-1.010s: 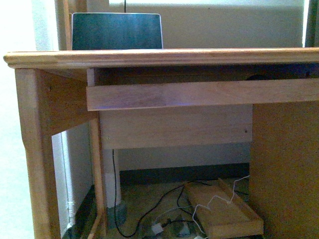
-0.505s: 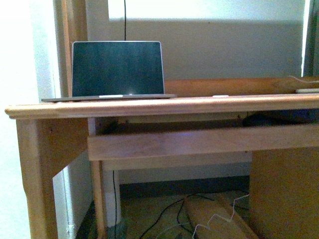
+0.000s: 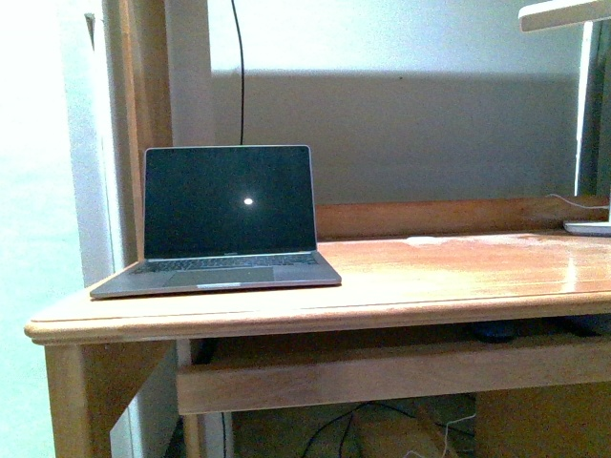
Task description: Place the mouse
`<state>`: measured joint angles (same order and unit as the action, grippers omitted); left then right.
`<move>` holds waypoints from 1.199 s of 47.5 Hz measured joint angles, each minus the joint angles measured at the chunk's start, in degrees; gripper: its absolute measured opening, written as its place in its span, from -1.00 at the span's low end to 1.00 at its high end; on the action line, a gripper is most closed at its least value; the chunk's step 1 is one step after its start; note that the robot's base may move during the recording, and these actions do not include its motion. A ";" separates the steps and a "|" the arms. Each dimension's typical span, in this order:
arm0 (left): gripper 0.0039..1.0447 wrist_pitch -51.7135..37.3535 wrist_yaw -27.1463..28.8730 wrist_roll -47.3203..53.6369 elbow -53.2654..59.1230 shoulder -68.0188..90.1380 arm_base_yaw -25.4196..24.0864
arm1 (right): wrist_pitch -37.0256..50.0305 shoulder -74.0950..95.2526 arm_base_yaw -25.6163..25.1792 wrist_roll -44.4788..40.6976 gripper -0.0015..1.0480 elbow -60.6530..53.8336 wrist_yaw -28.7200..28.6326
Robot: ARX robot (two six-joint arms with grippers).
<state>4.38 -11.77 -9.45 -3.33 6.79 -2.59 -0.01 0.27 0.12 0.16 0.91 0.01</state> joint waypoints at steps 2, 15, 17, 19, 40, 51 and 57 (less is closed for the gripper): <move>0.86 -0.98 -1.77 -2.80 -0.52 2.67 -0.15 | 0.00 0.00 0.00 0.00 0.86 0.00 -0.02; 0.86 -23.39 6.78 9.53 -7.98 32.76 5.40 | 0.00 0.00 0.00 0.00 0.86 -0.02 0.00; 0.86 -28.68 9.42 15.23 -8.20 37.24 6.40 | 0.00 0.00 0.00 0.00 0.86 0.00 0.00; 0.86 -34.97 11.78 21.07 -8.26 42.34 7.21 | 0.00 0.00 0.00 0.00 0.86 0.00 0.00; 0.86 -72.39 2.45 80.48 -23.30 92.24 8.44 | 0.00 0.00 0.00 0.00 0.86 0.00 -0.02; 0.86 -69.88 -1.92 89.05 -34.12 101.31 9.88 | 0.00 0.00 0.00 0.00 0.86 0.00 -0.02; 0.86 -69.18 -3.45 90.84 -39.15 105.66 10.75 | 0.00 0.00 0.00 0.00 0.86 -0.02 -0.02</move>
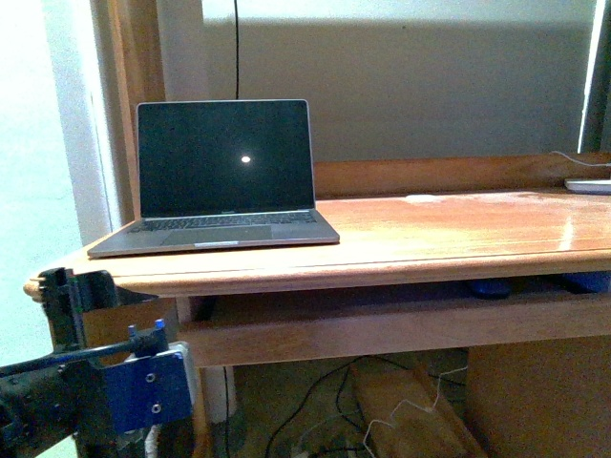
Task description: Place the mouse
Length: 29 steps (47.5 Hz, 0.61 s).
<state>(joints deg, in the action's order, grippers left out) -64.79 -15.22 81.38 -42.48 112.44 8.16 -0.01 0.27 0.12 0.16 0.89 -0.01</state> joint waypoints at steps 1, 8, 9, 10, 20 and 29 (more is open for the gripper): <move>0.86 0.20 -0.37 0.33 -0.87 0.85 0.15 | 0.00 0.00 0.00 0.00 0.86 0.02 0.00; 0.86 1.36 -1.29 0.85 -5.27 5.53 0.96 | 0.00 0.00 0.00 0.00 0.86 0.02 0.00; 0.86 1.46 -1.31 0.83 -6.05 6.40 1.11 | 0.00 0.00 0.00 0.00 0.86 0.02 0.00; 0.86 1.49 -1.31 0.83 -6.82 7.21 1.27 | 0.00 0.00 0.00 0.00 0.86 0.02 0.00; 0.86 2.62 -2.21 1.90 -15.96 15.15 2.43 | 0.00 0.00 0.00 0.00 0.86 0.02 0.00; 0.86 4.35 -2.89 2.82 -23.30 20.74 2.62 | 0.00 0.00 0.00 0.00 0.86 0.02 0.00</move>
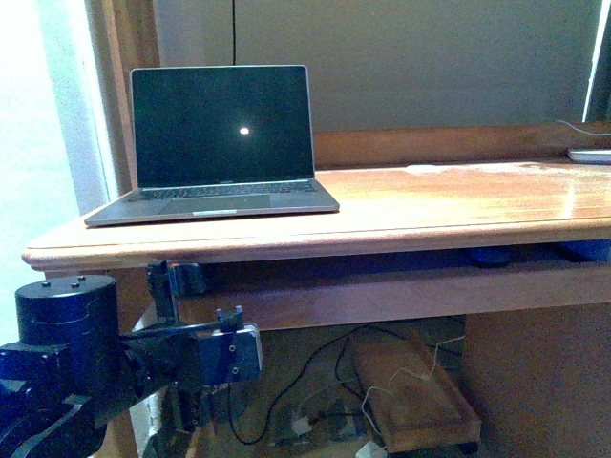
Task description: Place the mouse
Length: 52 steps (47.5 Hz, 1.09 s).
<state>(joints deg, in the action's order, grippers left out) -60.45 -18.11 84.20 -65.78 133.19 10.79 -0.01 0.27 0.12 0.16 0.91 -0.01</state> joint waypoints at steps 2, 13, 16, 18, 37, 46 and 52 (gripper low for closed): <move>0.86 1.84 -0.13 0.24 -2.56 1.68 0.15 | 0.00 0.00 0.00 0.00 0.86 0.00 -0.02; 0.86 28.76 1.99 -8.87 -0.50 -8.17 2.12 | 0.00 0.00 0.00 0.00 0.86 0.00 -0.02; 0.86 35.52 1.57 -13.66 1.07 -12.13 2.49 | 0.00 0.00 0.00 0.00 0.86 0.00 0.00; 0.86 38.27 0.52 -16.33 2.25 -14.29 2.80 | 0.00 0.00 0.00 0.00 0.86 0.00 0.00; 0.86 43.25 -12.70 -48.72 17.27 -32.54 5.99 | 0.00 0.00 0.00 0.00 0.86 0.00 0.00; 0.86 40.09 -16.15 -66.75 21.73 -39.10 7.48 | 0.00 0.00 0.00 0.00 0.86 0.00 0.00; 0.68 25.70 1.57 -79.56 25.97 -46.27 8.92 | 0.00 0.00 0.00 0.00 0.86 0.00 -0.02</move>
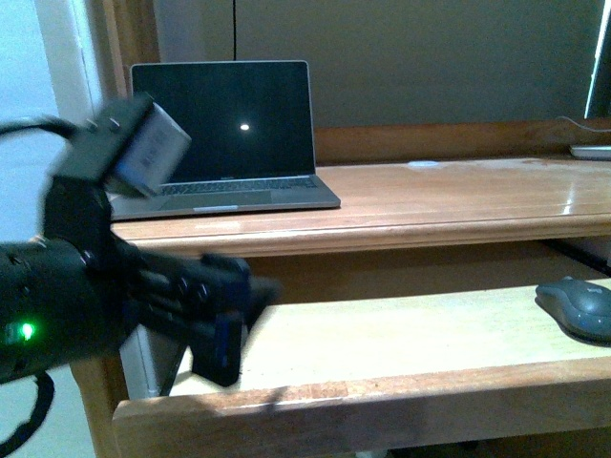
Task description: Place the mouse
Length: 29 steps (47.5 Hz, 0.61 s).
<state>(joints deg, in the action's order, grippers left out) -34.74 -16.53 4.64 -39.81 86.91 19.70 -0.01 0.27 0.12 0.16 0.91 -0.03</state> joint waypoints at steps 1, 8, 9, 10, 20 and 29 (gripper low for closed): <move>0.58 -5.92 8.48 -0.94 2.32 -1.44 0.28 | 0.00 0.00 0.00 0.00 0.86 0.00 -0.09; 0.21 -17.53 30.40 -2.93 11.04 -6.67 -1.36 | 0.00 0.00 0.00 0.00 0.86 -0.02 0.09; 0.14 -17.99 31.69 -3.17 12.31 -7.52 -1.95 | 0.00 0.00 0.00 0.00 0.86 0.00 0.04; 0.04 -18.32 32.22 -3.45 14.21 -8.74 -2.99 | 0.00 0.00 0.00 0.00 0.86 0.00 0.04; -0.68 -18.49 28.26 -4.04 23.85 -17.11 -7.30 | -2.27 6.80 5.33 3.41 0.86 2.23 16.68; -0.95 -16.79 25.44 -4.33 29.03 -24.17 -10.49 | 11.56 29.07 6.29 4.50 0.86 11.61 17.44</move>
<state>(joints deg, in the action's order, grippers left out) -51.53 8.91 0.32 -10.79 62.74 9.21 11.55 29.34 6.42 4.67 12.51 17.41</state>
